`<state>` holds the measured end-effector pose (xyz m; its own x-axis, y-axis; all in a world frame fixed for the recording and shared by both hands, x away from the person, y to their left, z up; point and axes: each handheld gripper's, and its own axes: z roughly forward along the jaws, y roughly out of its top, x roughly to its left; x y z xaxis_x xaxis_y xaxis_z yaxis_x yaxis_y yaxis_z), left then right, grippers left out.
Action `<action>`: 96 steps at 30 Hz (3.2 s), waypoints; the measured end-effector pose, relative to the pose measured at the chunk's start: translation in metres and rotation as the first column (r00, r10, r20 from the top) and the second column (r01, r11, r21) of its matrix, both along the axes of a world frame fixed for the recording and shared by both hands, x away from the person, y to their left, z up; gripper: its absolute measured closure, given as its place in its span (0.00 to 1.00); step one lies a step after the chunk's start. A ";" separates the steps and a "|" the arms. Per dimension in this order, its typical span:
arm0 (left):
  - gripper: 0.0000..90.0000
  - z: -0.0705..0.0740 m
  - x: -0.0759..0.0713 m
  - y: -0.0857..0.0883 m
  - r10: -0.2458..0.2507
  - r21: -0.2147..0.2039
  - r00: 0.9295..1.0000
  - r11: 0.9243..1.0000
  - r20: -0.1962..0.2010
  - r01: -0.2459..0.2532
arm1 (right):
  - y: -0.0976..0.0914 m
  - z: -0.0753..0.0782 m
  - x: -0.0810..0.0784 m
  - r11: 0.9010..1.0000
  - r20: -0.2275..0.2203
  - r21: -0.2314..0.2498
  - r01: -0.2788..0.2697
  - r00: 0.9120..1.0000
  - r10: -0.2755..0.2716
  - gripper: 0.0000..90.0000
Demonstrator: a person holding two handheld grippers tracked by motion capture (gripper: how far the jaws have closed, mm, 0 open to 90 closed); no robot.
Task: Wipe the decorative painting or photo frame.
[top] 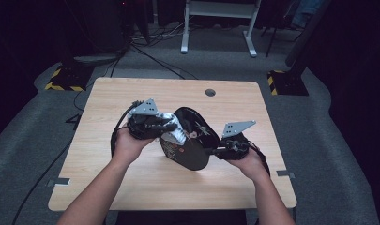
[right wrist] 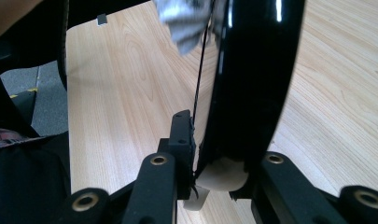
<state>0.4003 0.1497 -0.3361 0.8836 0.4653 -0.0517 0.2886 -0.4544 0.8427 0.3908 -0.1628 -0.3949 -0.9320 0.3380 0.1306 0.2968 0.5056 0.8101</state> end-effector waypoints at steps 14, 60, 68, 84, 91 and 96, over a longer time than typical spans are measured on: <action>0.84 -0.034 0.004 0.016 0.028 -0.009 0.998 1.000 -0.048 -0.028 | 0.002 0.001 -0.001 1.000 -0.004 -0.007 -0.003 1.000 0.003 0.84; 0.84 -0.051 0.001 0.025 0.071 0.073 0.997 0.995 -0.025 -0.069 | 0.004 0.001 0.000 1.000 -0.003 -0.007 -0.008 1.000 0.008 0.83; 0.84 -0.068 0.005 0.032 0.076 0.057 0.993 0.996 -0.086 -0.071 | 0.005 0.001 -0.001 1.000 0.003 -0.011 -0.010 1.000 0.010 0.83; 0.84 -0.057 0.007 0.035 0.083 0.066 0.995 0.995 -0.052 -0.080 | 0.005 0.001 0.000 1.000 -0.002 -0.007 -0.013 1.000 0.013 0.83; 0.84 -0.082 0.006 0.039 0.091 0.079 0.991 0.993 -0.100 -0.083 | 0.006 0.001 0.000 1.000 -0.001 -0.009 -0.013 1.000 0.013 0.83; 0.84 -0.079 0.005 0.038 0.087 0.072 0.992 0.994 -0.096 -0.080 | 0.006 0.001 0.001 1.000 -0.008 -0.005 -0.013 1.000 0.013 0.83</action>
